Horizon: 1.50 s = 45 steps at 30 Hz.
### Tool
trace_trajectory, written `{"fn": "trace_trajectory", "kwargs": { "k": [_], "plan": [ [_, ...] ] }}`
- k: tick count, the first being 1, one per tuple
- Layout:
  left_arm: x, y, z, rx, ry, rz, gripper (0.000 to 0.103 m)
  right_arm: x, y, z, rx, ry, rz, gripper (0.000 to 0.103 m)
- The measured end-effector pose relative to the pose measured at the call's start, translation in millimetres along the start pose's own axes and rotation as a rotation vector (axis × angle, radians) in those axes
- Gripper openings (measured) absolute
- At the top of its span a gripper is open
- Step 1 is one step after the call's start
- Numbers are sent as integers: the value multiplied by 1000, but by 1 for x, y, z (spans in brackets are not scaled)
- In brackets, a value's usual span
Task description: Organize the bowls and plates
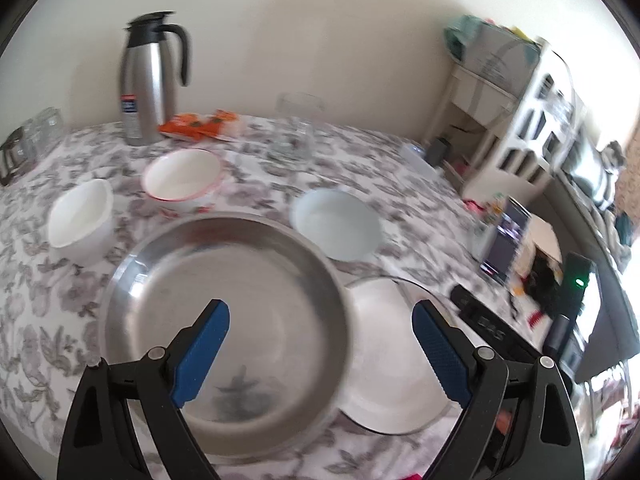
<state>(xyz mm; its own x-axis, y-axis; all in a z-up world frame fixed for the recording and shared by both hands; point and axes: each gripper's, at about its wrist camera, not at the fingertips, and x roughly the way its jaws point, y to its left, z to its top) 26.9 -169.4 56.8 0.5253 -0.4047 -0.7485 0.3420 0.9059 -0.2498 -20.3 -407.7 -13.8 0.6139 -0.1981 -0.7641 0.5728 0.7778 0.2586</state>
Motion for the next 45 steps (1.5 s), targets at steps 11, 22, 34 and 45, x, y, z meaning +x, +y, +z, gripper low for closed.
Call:
{"fn": "trace_trajectory", "kwargs": {
  "k": [11,22,34,45],
  "plan": [
    [19,-47,-37,31,172,-76,93,6,-24,-14,70,67,7,103],
    [28,-36,-48,-80,254,-109,93,3,-34,-20,79,100,40,103],
    [58,-25,-77,-230,425,-114,93,13,-27,-25,50,161,59,101],
    [74,-4,-83,-307,435,-64,81,24,-27,-30,64,217,93,66]
  ]
}}
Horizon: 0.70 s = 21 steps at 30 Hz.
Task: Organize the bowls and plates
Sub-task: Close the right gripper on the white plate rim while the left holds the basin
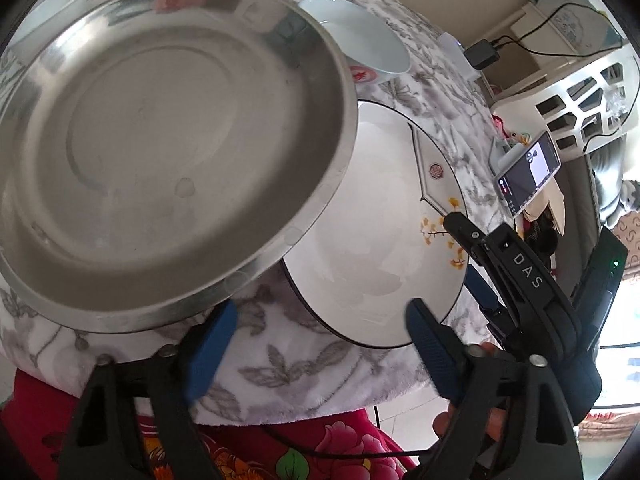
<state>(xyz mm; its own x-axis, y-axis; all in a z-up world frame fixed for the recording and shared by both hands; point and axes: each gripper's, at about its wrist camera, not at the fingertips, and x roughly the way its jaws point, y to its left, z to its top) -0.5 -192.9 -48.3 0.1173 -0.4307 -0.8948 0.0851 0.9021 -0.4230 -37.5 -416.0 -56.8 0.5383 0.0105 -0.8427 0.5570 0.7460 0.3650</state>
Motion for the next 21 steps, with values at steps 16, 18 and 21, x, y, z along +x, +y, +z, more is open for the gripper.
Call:
{"fn": "trace_trajectory", "kwargs": {
  "k": [16,18,21],
  "plan": [
    [13,11,4,-72,2,-27,48,7,0,1,-7,8,25,31],
    [12,11,5,-76,-9,-32,45,8,0,2,-10,4,24,30],
    [12,12,6,-84,-27,-33,34,10,0,4,-12,-2,28,29]
  ]
}}
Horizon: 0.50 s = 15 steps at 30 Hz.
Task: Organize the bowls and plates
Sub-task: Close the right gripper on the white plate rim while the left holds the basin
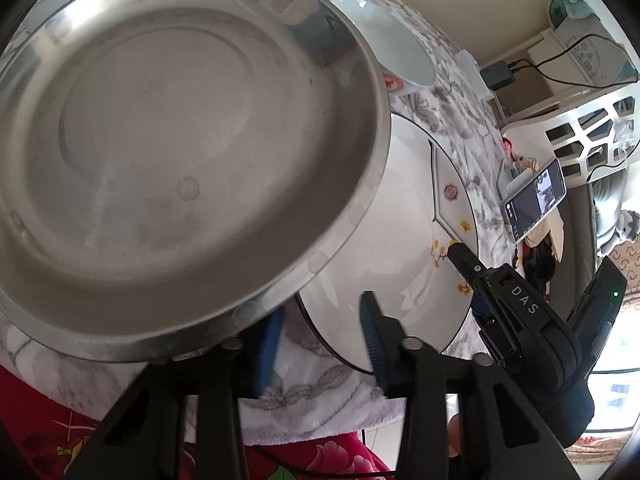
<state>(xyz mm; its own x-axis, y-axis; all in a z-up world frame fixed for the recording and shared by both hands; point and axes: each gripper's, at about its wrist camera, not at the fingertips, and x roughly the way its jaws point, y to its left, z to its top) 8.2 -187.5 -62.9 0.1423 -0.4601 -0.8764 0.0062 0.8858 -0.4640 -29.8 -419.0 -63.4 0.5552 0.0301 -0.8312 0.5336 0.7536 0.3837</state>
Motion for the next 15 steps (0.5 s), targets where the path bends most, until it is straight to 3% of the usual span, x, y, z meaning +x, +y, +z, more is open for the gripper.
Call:
{"fn": "trace_trajectory", "kwargs": {
  "k": [6,15],
  "plan": [
    [2,4,3,-22,-15,3,27,4,-5,8,24,-22,44,29],
    [6,-3,4,22,-29,34,26,12,-8,17,16,-36,91,25]
  ]
}}
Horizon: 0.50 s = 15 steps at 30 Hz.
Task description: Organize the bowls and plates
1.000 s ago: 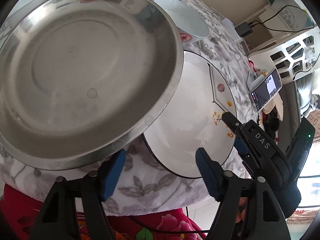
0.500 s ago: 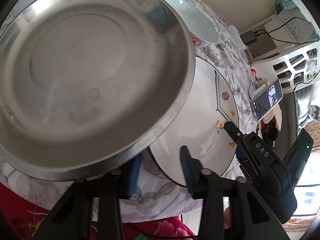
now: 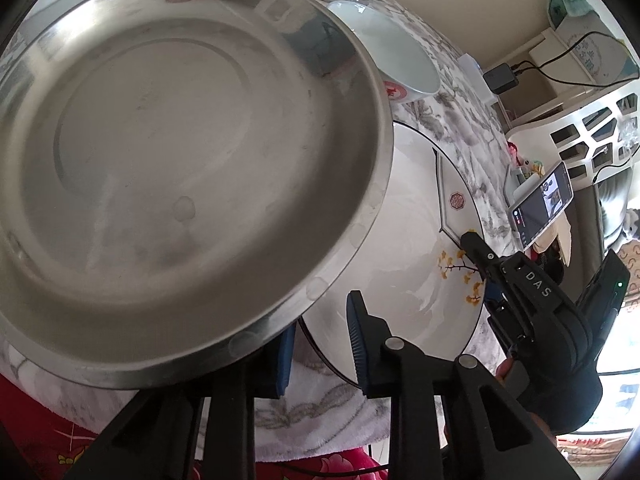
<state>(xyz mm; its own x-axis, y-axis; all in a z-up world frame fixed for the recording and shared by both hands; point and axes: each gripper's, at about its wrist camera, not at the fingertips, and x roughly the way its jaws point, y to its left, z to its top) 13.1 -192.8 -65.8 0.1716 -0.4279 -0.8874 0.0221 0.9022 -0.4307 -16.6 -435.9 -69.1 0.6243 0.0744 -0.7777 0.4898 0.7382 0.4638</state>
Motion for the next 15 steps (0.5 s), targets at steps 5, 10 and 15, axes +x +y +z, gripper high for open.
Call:
{"fn": "trace_trajectory", "kwargs": {
  "k": [5,10,15],
  "plan": [
    [3,-1,1,9,-6,22,26,2,-3,4,-5,-4,41,25],
    [3,-2,2,23,-29,48,26,4,-3,4,-16,-2,56,25],
    [6,-3,4,21,-35,54,26,5,-3,3,-21,11,50,24]
  ]
}}
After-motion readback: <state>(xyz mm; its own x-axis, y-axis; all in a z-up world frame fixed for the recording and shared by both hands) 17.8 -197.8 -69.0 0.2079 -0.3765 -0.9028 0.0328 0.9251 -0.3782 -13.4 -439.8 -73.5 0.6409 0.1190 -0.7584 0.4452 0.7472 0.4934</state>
